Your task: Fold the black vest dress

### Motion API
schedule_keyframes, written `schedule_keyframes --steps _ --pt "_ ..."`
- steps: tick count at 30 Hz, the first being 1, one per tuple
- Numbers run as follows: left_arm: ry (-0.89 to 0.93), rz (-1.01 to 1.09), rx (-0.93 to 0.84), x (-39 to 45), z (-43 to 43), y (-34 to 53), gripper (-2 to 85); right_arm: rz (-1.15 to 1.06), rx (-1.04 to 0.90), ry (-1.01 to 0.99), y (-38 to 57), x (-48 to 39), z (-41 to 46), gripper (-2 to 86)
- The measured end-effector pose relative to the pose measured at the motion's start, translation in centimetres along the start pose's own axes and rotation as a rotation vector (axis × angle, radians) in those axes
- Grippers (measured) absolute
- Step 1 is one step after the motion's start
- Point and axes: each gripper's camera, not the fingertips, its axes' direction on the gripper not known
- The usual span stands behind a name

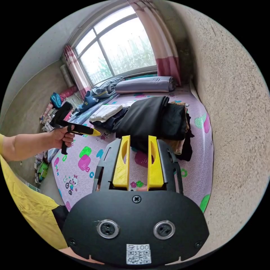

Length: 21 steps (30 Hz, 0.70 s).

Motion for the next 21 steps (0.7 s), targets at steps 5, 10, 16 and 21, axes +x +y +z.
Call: schedule_keyframes --steps 5,10,16,21 --pt "-0.116 -0.014 -0.037 1.2 1.5 -5.1 4.2 -0.017 -0.092 -0.007 -4.4 0.8 1.0 9.5" --pt "-0.141 -0.014 -0.058 1.9 2.4 -8.4 4.6 -0.021 -0.107 0.014 -8.3 1.2 1.0 9.5" --pt "-0.156 -0.011 -0.086 2.3 3.2 -11.6 5.3 -0.009 -0.203 0.013 -12.8 1.8 2.0 8.0" --pt "-0.150 0.015 -0.122 2.0 3.1 -12.2 0.8 -0.032 -0.163 0.004 -14.3 0.6 0.7 3.2"
